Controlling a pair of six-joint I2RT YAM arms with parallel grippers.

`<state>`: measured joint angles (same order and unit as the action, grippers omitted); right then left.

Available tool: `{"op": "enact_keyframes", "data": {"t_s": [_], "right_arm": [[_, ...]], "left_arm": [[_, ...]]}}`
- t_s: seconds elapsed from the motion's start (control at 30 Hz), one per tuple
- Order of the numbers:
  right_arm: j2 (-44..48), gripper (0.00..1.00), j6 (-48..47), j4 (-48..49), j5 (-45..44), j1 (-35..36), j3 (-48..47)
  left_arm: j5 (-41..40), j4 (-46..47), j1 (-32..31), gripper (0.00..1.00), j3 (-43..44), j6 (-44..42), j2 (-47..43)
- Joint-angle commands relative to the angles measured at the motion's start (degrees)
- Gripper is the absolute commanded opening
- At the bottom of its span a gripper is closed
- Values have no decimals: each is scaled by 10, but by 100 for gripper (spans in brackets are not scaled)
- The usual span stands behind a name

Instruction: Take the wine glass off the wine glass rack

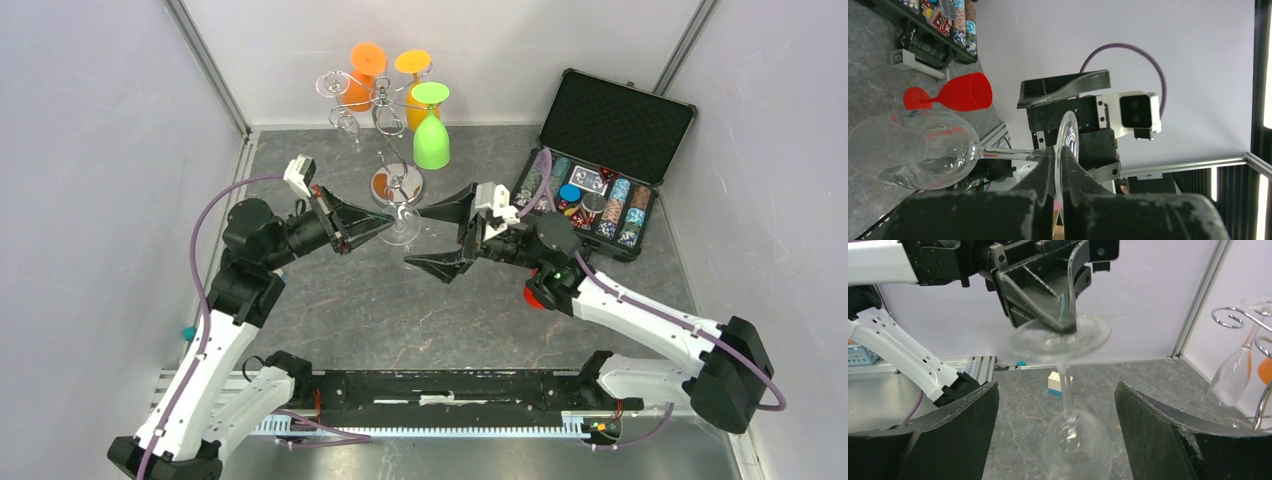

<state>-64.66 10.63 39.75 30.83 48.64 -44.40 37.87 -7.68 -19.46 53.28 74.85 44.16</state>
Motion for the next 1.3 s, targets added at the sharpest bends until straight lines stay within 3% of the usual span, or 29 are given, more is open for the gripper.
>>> {"op": "enact_keyframes", "data": {"t_s": [0.0,0.1,0.23,0.5,0.77,0.87,1.0,1.07,1.13,1.17,1.23,1.27], "right_arm": [[-30,87,-68,-24,53,3,-71],[-45,80,-79,-43,71,4,-82],[-65,63,-77,-48,84,6,-88],[-91,45,-59,-44,61,7,-95],[-51,30,-50,-15,28,7,-66],[-53,12,-47,-17,29,7,-73],[-57,0,-38,-2,31,7,-71],[-58,0,-29,11,25,7,-69],[-55,0,-14,33,10,7,-65],[-52,0,-4,50,-3,7,-58],[-38,0,19,88,-39,7,-40],[-27,0,32,110,-71,7,-27]], "left_arm": [[-1,19,-24,2,17,-7,6],[2,19,-29,2,21,-9,10],[12,40,-30,2,15,4,17],[18,57,-30,2,17,11,15],[10,64,-30,2,28,15,-7],[15,65,-30,2,30,16,-5],[19,72,-30,3,28,20,-5],[19,75,-30,13,28,19,-3],[14,75,-30,57,28,13,-5],[8,72,-30,73,27,5,-8],[-12,54,-30,93,25,-29,-17],[-33,31,-30,97,25,-54,-23]]}}
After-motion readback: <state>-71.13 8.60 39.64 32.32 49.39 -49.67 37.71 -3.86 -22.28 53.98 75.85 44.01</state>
